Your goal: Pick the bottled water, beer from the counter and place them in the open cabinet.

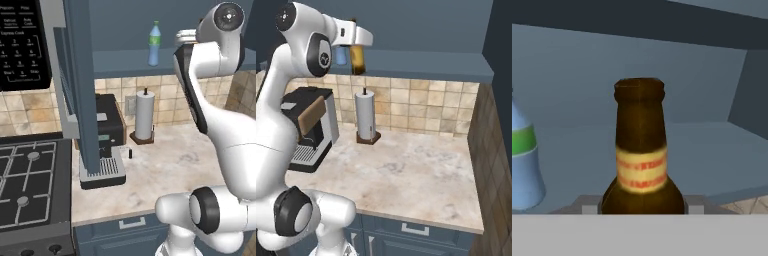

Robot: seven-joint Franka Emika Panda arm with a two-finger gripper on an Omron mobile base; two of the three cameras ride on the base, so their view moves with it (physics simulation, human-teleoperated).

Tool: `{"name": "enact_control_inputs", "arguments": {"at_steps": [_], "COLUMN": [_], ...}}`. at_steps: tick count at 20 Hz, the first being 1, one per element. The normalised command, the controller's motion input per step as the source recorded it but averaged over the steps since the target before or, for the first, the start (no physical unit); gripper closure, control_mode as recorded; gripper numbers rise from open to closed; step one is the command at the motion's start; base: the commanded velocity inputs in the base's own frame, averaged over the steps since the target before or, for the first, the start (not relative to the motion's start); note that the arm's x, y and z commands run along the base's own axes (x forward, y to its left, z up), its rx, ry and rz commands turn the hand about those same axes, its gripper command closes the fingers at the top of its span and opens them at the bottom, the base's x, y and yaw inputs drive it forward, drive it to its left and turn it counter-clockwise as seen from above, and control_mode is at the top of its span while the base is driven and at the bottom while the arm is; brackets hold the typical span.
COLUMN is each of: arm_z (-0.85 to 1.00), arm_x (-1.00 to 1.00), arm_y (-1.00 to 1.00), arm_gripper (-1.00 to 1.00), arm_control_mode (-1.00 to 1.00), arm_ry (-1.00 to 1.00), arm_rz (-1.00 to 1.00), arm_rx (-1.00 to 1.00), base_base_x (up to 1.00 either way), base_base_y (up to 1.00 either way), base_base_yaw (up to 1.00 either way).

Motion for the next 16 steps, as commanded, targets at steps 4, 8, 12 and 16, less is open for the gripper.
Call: {"name": "enact_control_inputs", "arguments": {"at_steps": [4,8,12,16], "arm_z": [0.05,0.00,0.00,-0.08], "arm_x": [0.53,0.50,0.35,0.31], "arm_y": [-0.21,-0.06,-0.01,-0.04], "arm_gripper": [1.00,1.00,1.00,1.00], "arm_control_mode": [-1.00,-1.00,-1.00,-1.00], "arm_ry": [0.16,0.03,-0.04,-0.19], "arm_rz": [-0.03,-0.01,0.00,0.00], "arm_rx": [0.07,0.01,0.00,0.00], "base_base_x": [0.00,0.00,0.00,0.00], "base_base_y": [0.00,0.00,0.00,0.00], "base_base_yaw": [0.00,0.00,0.00,0.00]}}
